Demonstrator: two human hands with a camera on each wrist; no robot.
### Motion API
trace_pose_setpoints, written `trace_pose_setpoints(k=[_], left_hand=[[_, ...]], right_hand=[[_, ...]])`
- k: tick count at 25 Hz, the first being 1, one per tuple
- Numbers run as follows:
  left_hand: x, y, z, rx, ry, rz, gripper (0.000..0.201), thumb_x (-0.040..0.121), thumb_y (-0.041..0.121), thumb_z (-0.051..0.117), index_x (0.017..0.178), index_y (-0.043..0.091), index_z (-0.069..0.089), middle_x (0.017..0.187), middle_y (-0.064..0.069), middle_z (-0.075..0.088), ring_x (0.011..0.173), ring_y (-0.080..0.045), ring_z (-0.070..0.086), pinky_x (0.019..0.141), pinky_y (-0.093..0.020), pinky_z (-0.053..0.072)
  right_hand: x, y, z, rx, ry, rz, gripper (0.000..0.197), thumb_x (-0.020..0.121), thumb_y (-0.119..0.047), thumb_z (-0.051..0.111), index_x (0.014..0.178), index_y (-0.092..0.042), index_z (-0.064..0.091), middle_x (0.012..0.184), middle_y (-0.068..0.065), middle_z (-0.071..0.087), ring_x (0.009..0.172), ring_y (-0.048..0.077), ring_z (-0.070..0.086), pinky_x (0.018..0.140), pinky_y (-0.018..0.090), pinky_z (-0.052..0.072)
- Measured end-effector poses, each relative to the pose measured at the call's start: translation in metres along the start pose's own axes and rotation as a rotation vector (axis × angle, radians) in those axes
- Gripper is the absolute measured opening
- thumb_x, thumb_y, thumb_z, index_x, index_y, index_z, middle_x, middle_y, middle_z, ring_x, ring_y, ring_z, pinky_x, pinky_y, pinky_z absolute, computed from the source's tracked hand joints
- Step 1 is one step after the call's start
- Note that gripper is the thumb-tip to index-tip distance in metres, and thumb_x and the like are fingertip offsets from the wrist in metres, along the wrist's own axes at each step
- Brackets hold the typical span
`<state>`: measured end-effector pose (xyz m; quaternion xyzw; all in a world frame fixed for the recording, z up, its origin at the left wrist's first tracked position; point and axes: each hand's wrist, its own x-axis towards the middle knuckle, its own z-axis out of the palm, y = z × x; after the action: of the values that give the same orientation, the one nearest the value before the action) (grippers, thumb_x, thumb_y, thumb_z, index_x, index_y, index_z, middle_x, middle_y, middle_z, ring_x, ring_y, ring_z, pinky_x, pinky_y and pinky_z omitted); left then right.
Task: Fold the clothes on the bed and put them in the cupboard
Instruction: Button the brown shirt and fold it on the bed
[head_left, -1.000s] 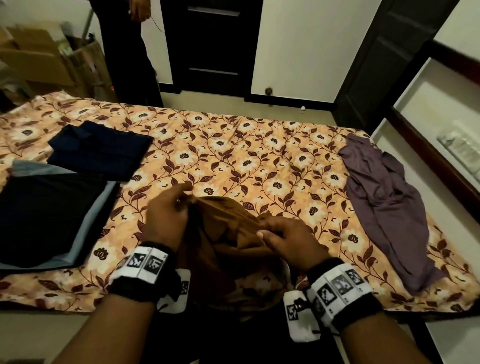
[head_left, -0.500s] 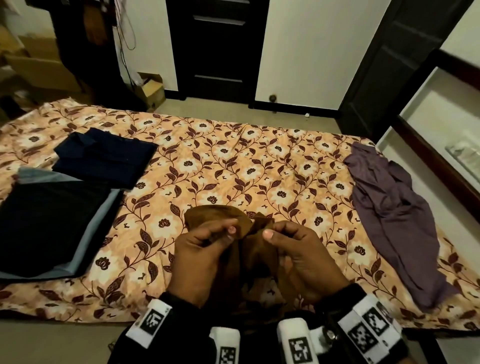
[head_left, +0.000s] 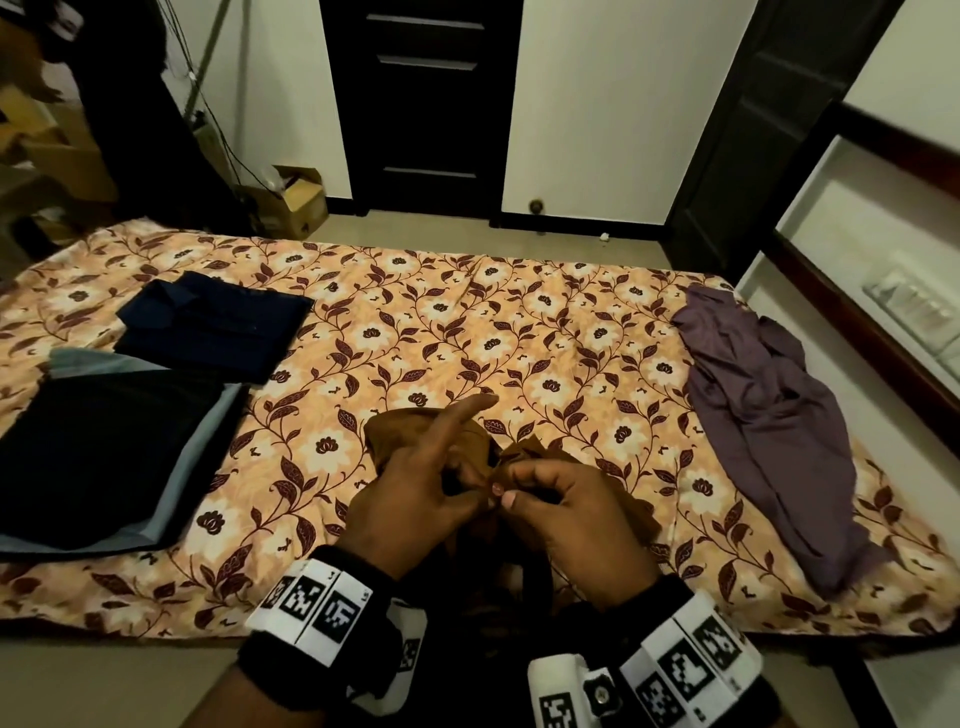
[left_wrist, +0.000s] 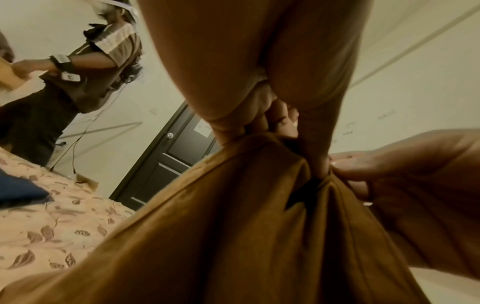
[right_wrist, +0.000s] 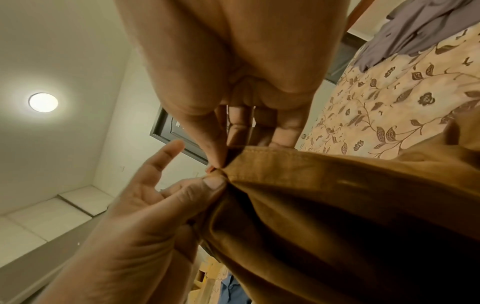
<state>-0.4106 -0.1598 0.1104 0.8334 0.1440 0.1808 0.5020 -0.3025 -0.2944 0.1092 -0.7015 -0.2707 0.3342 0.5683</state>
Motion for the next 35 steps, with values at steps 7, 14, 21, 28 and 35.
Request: trace_pose_setpoints(k=[7,14,21,28,35], left_hand=[[0.009,-0.011,0.009,0.125,-0.08,0.068,0.015,0.08,0.014,0.077,0.087,0.027,0.075,0.078,0.01,0.072,0.074,-0.007,0.067,0.066,-0.025,0.056],[0.003,-0.006,0.032,0.087,0.02,0.004,0.02,0.085,0.014,0.072,0.068,0.021,0.064,0.065,0.006,0.063,0.063,-0.006,0.06,0.058,-0.014,0.045],[-0.009,-0.017,0.025,0.272,-0.185,-0.23,0.022,0.09,0.023,0.065,0.109,0.035,0.067,0.107,0.016,0.067,0.1,-0.006,0.062,0.09,-0.023,0.05],[-0.009,-0.016,-0.009,0.479,0.291,-0.23,0.021,0.091,0.011,0.061,0.103,0.02,0.075,0.094,-0.004,0.072,0.084,-0.024,0.065,0.074,-0.029,0.047],[-0.021,-0.033,-0.039,0.496,0.537,-0.226,0.014,0.088,0.022,0.069,0.097,0.013,0.076,0.089,-0.006,0.073,0.081,-0.023,0.065,0.074,-0.033,0.051]], right_hand=[[-0.007,0.015,-0.009,-0.544,0.081,-0.311,0.014,0.088,-0.02,0.065,0.099,-0.022,0.073,0.096,-0.009,0.065,0.09,0.006,0.059,0.081,0.023,0.05],[-0.005,0.032,-0.005,-0.715,0.356,-0.553,0.033,0.089,-0.026,0.043,0.098,-0.013,0.071,0.093,0.0,0.067,0.079,0.01,0.061,0.068,0.01,0.043],[0.004,0.046,-0.013,-0.824,0.403,-0.225,0.014,0.095,-0.016,0.044,0.099,-0.008,0.055,0.096,0.004,0.048,0.076,0.014,0.043,0.061,0.026,0.033],[0.004,0.059,-0.009,-0.765,0.004,-0.277,0.019,0.097,-0.031,0.045,0.103,-0.02,0.059,0.091,-0.01,0.045,0.076,0.009,0.05,0.063,0.02,0.039],[0.005,0.077,-0.054,-0.443,0.03,-0.085,0.018,0.082,-0.01,0.072,0.081,-0.028,0.071,0.086,-0.007,0.067,0.082,0.001,0.061,0.076,0.022,0.047]])
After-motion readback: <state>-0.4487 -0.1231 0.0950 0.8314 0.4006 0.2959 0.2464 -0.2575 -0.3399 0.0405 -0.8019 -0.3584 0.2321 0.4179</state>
